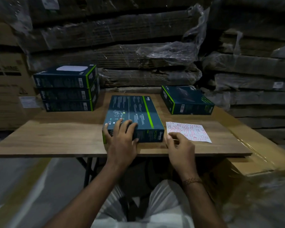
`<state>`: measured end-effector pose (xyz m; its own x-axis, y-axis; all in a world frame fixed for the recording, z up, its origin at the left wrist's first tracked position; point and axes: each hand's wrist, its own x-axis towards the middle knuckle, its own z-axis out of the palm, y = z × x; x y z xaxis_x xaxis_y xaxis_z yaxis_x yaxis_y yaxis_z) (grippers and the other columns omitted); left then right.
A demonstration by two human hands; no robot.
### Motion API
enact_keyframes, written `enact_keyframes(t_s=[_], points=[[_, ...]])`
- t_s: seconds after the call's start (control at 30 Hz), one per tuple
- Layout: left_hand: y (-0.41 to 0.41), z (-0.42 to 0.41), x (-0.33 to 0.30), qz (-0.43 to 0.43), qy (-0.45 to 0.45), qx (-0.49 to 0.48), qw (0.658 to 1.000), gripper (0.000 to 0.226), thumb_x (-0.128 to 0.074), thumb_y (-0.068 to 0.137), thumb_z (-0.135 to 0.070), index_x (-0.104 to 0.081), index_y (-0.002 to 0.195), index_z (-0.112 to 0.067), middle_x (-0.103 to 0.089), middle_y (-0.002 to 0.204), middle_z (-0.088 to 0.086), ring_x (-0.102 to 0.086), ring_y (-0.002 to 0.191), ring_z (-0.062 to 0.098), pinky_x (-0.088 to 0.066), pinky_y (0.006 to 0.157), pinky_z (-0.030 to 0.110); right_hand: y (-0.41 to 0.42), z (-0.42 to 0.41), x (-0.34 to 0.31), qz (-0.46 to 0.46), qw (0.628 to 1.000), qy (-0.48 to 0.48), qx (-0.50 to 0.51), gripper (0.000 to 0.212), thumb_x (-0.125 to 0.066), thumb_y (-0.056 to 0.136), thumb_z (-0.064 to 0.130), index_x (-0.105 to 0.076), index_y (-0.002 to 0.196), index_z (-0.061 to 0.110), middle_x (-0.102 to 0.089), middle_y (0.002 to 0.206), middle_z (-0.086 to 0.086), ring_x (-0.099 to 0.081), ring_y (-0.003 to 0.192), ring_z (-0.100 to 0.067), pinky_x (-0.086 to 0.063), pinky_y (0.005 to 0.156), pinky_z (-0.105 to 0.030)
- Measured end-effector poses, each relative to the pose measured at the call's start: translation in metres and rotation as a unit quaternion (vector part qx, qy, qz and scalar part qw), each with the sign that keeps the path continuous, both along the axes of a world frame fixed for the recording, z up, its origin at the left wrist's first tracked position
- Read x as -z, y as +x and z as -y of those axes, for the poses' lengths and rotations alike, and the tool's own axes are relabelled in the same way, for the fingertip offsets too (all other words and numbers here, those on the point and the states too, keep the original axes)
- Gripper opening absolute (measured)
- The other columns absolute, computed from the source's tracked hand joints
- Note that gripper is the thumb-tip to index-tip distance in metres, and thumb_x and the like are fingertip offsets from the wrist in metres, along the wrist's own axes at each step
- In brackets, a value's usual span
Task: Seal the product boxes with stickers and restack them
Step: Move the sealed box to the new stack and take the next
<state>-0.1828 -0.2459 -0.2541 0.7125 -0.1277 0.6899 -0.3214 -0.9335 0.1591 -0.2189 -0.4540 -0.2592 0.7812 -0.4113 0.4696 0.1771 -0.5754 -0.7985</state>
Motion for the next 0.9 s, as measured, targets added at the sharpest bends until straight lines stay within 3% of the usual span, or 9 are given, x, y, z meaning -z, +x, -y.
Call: enact_keyframes(t_s=[0.13, 0.23, 0.33, 0.4, 0.47, 0.57, 0.67, 0.77, 0.9], points=[[-0.005, 0.025, 0.002, -0.014, -0.007, 0.005, 1.0, 0.072, -0.085, 0.078, -0.019, -0.056, 0.143, -0.027, -0.051, 0.155, 0.007, -0.037, 0.153, 0.034, -0.012, 0.123, 0.069, 0.005, 0.033, 0.014, -0.053, 0.967, -0.213, 0.132, 0.027, -0.07, 0.098, 0.029, -0.073, 0.122, 0.017, -0.07, 0.123, -0.009, -0.057, 0.119, -0.03, -0.051, 0.099, -0.049], [-0.007, 0.053, 0.004, 0.037, 0.031, 0.157, 0.986, 0.068, -0.079, 0.083, -0.006, -0.059, 0.146, -0.016, -0.048, 0.159, 0.014, -0.039, 0.151, 0.035, -0.019, 0.126, 0.057, 0.004, 0.054, 0.023, -0.106, 0.94, -0.271, 0.175, 0.052, -0.065, 0.098, 0.047, -0.066, 0.138, 0.014, -0.058, 0.149, -0.015, -0.042, 0.144, -0.038, -0.04, 0.112, -0.054], [-0.002, 0.088, 0.005, -0.038, 0.039, 0.326, 0.944, 0.067, -0.067, 0.092, 0.009, -0.05, 0.154, -0.011, -0.041, 0.166, 0.012, -0.042, 0.151, 0.032, -0.043, 0.119, 0.048, 0.001, 0.068, 0.034, -0.129, 0.95, -0.238, 0.154, 0.064, -0.054, 0.102, 0.058, -0.062, 0.144, 0.01, -0.053, 0.156, -0.018, -0.035, 0.151, -0.04, -0.027, 0.123, -0.054], [0.001, 0.111, 0.007, -0.137, -0.001, 0.348, 0.927, 0.066, -0.059, 0.103, 0.0, -0.037, 0.163, -0.015, -0.034, 0.171, 0.007, -0.039, 0.154, 0.026, -0.043, 0.121, 0.044, -0.002, 0.073, 0.037, -0.112, 0.964, -0.197, 0.135, 0.068, -0.057, 0.102, 0.055, -0.058, 0.147, 0.005, -0.053, 0.155, -0.02, -0.036, 0.151, -0.038, -0.027, 0.126, -0.053], [0.005, 0.131, 0.006, -0.194, -0.059, 0.335, 0.92, 0.069, -0.059, 0.106, -0.01, -0.027, 0.168, -0.013, -0.036, 0.171, 0.009, -0.037, 0.155, 0.024, -0.037, 0.126, 0.044, -0.005, 0.075, 0.036, -0.082, 0.975, -0.159, 0.133, 0.07, -0.071, 0.097, 0.045, -0.053, 0.149, 0.001, -0.055, 0.151, -0.021, -0.042, 0.146, -0.038, -0.033, 0.124, -0.052], [0.016, 0.148, -0.005, -0.26, -0.094, 0.29, 0.916, 0.087, -0.064, 0.102, -0.01, -0.012, 0.172, -0.012, -0.038, 0.168, 0.014, -0.04, 0.152, 0.029, -0.036, 0.125, 0.039, -0.008, 0.078, 0.034, -0.076, 0.981, -0.125, 0.125, 0.073, -0.076, 0.094, 0.039, -0.05, 0.151, 0.0, -0.054, 0.15, -0.021, -0.043, 0.143, -0.037, -0.037, 0.123, -0.052], [0.02, 0.157, -0.011, -0.313, -0.08, 0.255, 0.911, 0.092, -0.058, 0.101, -0.011, 0.001, 0.172, -0.018, -0.039, 0.168, 0.015, -0.043, 0.149, 0.031, -0.039, 0.121, 0.041, -0.011, 0.081, 0.033, -0.069, 0.985, -0.116, 0.107, 0.068, -0.075, 0.095, 0.034, -0.051, 0.15, 0.002, -0.055, 0.148, -0.019, -0.046, 0.14, -0.036, -0.041, 0.119, -0.052], [0.024, 0.161, -0.006, -0.328, -0.054, 0.222, 0.917, 0.09, -0.049, 0.1, -0.023, 0.005, 0.171, -0.023, -0.047, 0.16, 0.017, -0.05, 0.14, 0.034, -0.044, 0.116, 0.049, -0.009, 0.084, 0.025, -0.038, 0.992, -0.066, 0.102, 0.049, -0.069, 0.098, 0.01, -0.057, 0.145, 0.006, -0.058, 0.142, -0.014, -0.05, 0.134, -0.032, -0.046, 0.114, -0.047], [0.036, 0.168, -0.009, -0.338, 0.013, 0.217, 0.916, 0.098, -0.035, 0.086, -0.045, 0.006, 0.171, -0.017, -0.041, 0.161, 0.02, -0.042, 0.142, 0.038, -0.03, 0.123, 0.054, 0.008, 0.098, 0.004, -0.013, 0.992, -0.07, 0.108, 0.047, -0.058, 0.095, -0.012, -0.07, 0.131, 0.014, -0.065, 0.131, -0.006, -0.055, 0.128, -0.024, -0.052, 0.101, -0.036]])
